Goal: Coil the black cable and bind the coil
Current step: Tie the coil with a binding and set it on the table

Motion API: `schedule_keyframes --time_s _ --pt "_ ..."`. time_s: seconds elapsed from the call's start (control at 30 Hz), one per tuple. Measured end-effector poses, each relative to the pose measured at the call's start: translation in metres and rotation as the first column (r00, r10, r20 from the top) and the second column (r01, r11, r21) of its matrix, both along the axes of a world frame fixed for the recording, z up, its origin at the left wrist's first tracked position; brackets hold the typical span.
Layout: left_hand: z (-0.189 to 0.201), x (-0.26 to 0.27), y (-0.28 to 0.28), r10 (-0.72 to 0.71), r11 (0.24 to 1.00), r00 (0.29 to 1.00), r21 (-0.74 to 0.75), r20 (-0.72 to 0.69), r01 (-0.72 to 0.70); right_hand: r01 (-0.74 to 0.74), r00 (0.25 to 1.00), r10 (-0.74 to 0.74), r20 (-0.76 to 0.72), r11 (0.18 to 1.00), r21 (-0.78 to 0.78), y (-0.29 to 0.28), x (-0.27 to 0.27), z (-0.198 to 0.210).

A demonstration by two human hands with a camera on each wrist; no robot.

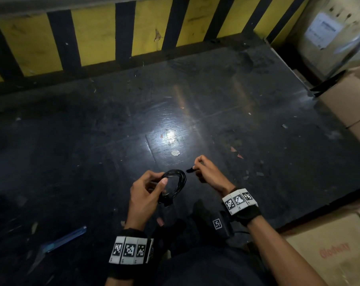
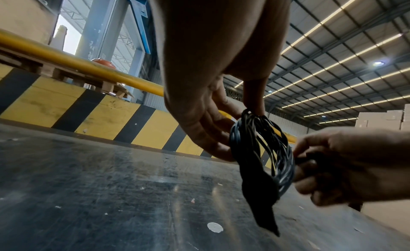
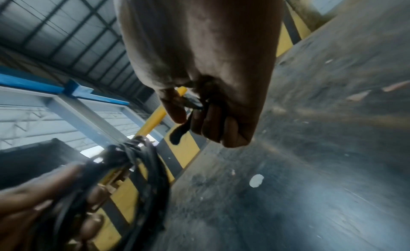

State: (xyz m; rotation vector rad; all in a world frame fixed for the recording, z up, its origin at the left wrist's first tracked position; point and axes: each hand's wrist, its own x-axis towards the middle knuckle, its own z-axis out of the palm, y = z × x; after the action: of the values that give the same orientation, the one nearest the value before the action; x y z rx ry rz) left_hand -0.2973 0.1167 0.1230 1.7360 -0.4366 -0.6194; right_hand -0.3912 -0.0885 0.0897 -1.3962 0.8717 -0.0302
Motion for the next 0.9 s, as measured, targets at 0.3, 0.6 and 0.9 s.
schedule_keyframes --time_s 0.3,0.6,0.9 --pt "0.011 -0.002 -0.002 -0.095 0.995 0.995 0.017 0.016 0.095 -0.208 0.971 0.238 0.038 0.907 -0.367 0.013 0.014 0.053" --pt "0.015 -0.003 -0.003 -0.026 0.998 1.000 -0.058 -0.016 0.025 -0.269 0.954 0.299 -0.003 0.855 -0.444 0.021 0.000 0.075" --pt "0.023 -0.004 -0.009 0.006 0.994 0.993 -0.109 -0.114 -0.018 -0.332 0.893 0.450 -0.020 0.627 -0.705 0.017 -0.009 0.070"
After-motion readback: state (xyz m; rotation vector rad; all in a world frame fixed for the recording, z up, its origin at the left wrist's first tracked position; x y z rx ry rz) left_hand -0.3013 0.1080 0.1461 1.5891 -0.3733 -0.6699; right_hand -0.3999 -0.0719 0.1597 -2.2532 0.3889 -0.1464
